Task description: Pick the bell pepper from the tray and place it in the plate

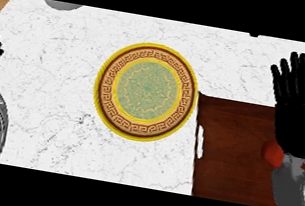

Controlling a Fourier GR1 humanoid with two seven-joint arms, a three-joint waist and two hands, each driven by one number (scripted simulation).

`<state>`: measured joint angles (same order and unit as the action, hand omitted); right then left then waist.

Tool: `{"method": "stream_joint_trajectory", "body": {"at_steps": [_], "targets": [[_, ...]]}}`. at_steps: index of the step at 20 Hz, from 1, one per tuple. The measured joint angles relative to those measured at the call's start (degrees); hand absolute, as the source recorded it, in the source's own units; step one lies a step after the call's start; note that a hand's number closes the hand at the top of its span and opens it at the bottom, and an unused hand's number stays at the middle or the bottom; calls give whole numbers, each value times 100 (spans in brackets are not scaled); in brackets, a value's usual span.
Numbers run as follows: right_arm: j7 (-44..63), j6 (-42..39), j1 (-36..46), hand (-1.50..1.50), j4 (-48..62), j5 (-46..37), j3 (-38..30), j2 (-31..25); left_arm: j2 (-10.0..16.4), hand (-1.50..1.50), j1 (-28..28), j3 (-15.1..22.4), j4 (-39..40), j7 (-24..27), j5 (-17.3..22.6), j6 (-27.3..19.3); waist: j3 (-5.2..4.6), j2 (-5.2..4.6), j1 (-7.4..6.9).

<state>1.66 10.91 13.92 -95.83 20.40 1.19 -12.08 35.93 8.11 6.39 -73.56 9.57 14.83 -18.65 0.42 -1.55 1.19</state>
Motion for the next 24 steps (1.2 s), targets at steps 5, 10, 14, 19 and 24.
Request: {"method": "stream_joint_trajectory", "body": {"at_steps": [5, 10, 14, 19, 24], "targets": [[-232, 105, 472, 150, 1015, -760, 154, -185, -280, 0, 341, 205, -338, -113, 10, 320, -83, 65, -183], [225, 547, 275, 150, 2025, -2459, 642, -1188, -383, 0, 709, 384, -750, -209, 120, 584, -144, 3, -207], [368, 2008, 232, -150, 2673, -3320, 741, -562, -481, 0, 876, 482, -934, -423, 260, 762, -75, 63, -235], [-604, 3350, 143, -150, 3104, -3550, 537, 267, -465, 0, 868, 434, -1299, -785, 345, 809, -41, 121, -213], [-178, 3738, 88, -150, 2647, -4181, 613, 137, -568, 0, 749, 370, -1612, -1054, 230, 785, -45, 159, -139]]}}
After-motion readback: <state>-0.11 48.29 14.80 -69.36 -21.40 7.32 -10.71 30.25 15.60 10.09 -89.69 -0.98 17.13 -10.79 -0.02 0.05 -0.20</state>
